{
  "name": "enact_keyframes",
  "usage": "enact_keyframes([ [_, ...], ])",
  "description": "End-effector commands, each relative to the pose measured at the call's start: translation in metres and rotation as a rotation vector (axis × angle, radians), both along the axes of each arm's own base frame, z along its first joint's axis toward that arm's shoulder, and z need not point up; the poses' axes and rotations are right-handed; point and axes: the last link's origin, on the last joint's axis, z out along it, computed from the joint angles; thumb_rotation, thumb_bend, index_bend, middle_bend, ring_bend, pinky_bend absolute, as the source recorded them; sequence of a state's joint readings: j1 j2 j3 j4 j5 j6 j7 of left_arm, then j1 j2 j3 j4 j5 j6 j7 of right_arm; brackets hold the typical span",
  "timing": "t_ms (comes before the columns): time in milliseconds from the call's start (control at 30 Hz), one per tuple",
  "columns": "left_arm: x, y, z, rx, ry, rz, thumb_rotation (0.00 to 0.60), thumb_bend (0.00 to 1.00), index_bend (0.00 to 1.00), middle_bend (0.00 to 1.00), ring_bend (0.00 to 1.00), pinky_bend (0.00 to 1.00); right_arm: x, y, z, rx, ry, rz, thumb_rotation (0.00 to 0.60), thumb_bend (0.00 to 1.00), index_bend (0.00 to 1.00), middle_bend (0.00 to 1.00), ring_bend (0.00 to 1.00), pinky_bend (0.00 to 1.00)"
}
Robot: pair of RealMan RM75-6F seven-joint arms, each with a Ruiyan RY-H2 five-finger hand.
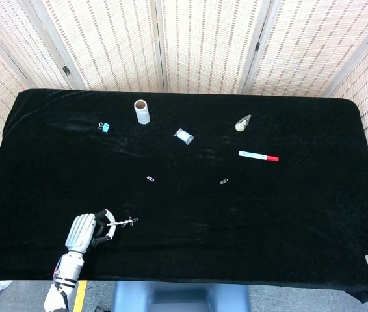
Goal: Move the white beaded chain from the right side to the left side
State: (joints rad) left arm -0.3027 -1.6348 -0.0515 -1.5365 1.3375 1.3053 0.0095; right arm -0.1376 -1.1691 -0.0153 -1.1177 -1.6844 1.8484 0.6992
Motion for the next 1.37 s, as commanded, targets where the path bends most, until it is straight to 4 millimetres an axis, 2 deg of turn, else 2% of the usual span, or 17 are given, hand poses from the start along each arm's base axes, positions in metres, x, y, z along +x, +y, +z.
enact_keyframes([
  [33, -0.001, 0.001, 0.001, -0.005, 0.004, 0.002, 0.600, 0.67, 0.65, 1.00, 1.00, 1.00, 0.000, 0.000, 0.000, 0.001, 0.001, -0.001, 0.600, 0.34, 0.06, 0.00, 0.00, 0.00],
  [167, -0.002, 0.003, 0.001, -0.011, 0.020, 0.006, 0.600, 0.41, 0.19, 0.99, 1.00, 1.00, 0.000, -0.002, -0.001, 0.004, 0.001, -0.003, 0.600, 0.34, 0.06, 0.00, 0.00, 0.00],
  [300, -0.001, 0.004, 0.002, -0.012, 0.022, 0.006, 0.600, 0.26, 0.02, 0.97, 1.00, 1.00, 0.000, -0.003, -0.002, 0.010, 0.004, -0.004, 0.600, 0.34, 0.06, 0.00, 0.00, 0.00],
  [433, -0.001, 0.005, 0.005, -0.002, 0.020, -0.003, 0.600, 0.22, 0.00, 0.93, 1.00, 1.00, 0.000, -0.003, -0.002, 0.011, 0.006, -0.006, 0.600, 0.34, 0.06, 0.00, 0.00, 0.00],
  [500, 0.000, 0.004, 0.010, 0.000, 0.026, -0.024, 0.600, 0.21, 0.00, 0.86, 0.95, 1.00, 0.000, -0.003, -0.002, 0.010, 0.005, -0.006, 0.600, 0.34, 0.06, 0.00, 0.00, 0.00],
  [533, 0.000, 0.003, 0.013, -0.004, 0.041, -0.041, 0.600, 0.20, 0.00, 0.79, 0.87, 0.99, 0.000, -0.003, -0.002, 0.010, 0.007, -0.006, 0.600, 0.34, 0.06, 0.00, 0.00, 0.00],
  [567, 0.000, 0.001, 0.017, -0.008, 0.058, -0.060, 0.600, 0.20, 0.00, 0.67, 0.75, 0.90, 0.000, -0.003, -0.003, 0.011, 0.008, -0.007, 0.600, 0.34, 0.06, 0.00, 0.00, 0.00],
  [600, -0.001, -0.001, 0.024, -0.011, 0.088, -0.085, 0.600, 0.20, 0.00, 0.60, 0.68, 0.82, 0.000, -0.003, -0.003, 0.013, 0.011, -0.008, 0.600, 0.34, 0.06, 0.00, 0.00, 0.00],
  [667, -0.007, -0.006, 0.039, -0.015, 0.168, -0.124, 0.600, 0.21, 0.01, 0.38, 0.45, 0.50, 0.000, -0.003, -0.005, 0.013, 0.025, -0.011, 0.600, 0.34, 0.06, 0.00, 0.00, 0.00],
  [733, -0.014, -0.012, 0.054, -0.011, 0.242, -0.153, 0.600, 0.21, 0.03, 0.24, 0.26, 0.27, 0.001, -0.004, -0.009, 0.018, 0.047, -0.019, 0.600, 0.34, 0.06, 0.00, 0.00, 0.00],
  [767, -0.019, -0.017, 0.066, 0.004, 0.295, -0.169, 0.600, 0.21, 0.04, 0.19, 0.19, 0.18, 0.001, -0.005, -0.013, 0.026, 0.065, -0.029, 0.600, 0.34, 0.06, 0.00, 0.00, 0.00],
  [867, -0.029, -0.033, 0.091, 0.120, 0.429, -0.233, 0.600, 0.21, 0.06, 0.12, 0.07, 0.02, 0.005, -0.008, -0.022, 0.025, 0.120, -0.057, 0.600, 0.34, 0.06, 0.00, 0.00, 0.00],
  [933, -0.038, -0.047, 0.103, 0.213, 0.506, -0.260, 0.600, 0.21, 0.07, 0.09, 0.03, 0.00, 0.008, -0.009, -0.028, 0.019, 0.151, -0.072, 0.600, 0.34, 0.06, 0.00, 0.00, 0.00],
  [1000, -0.056, -0.063, 0.114, 0.302, 0.575, -0.226, 0.600, 0.21, 0.07, 0.05, 0.00, 0.00, 0.013, -0.009, -0.033, 0.008, 0.178, -0.090, 0.600, 0.34, 0.05, 0.00, 0.00, 0.00],
  [1067, -0.080, -0.079, 0.123, 0.324, 0.610, -0.126, 0.600, 0.21, 0.06, 0.03, 0.00, 0.00, 0.019, -0.008, -0.035, -0.025, 0.205, -0.106, 0.600, 0.34, 0.04, 0.00, 0.00, 0.00],
  [1167, -0.103, -0.092, 0.130, 0.315, 0.572, -0.013, 0.600, 0.21, 0.02, 0.01, 0.00, 0.00, 0.025, -0.003, -0.039, -0.067, 0.232, -0.117, 0.600, 0.34, 0.04, 0.00, 0.00, 0.00],
  [1367, -0.105, -0.101, 0.145, 0.323, 0.535, -0.033, 0.600, 0.20, 0.00, 0.00, 0.00, 0.00, 0.030, 0.003, -0.047, -0.026, 0.249, -0.105, 0.600, 0.34, 0.03, 0.00, 0.00, 0.00],
])
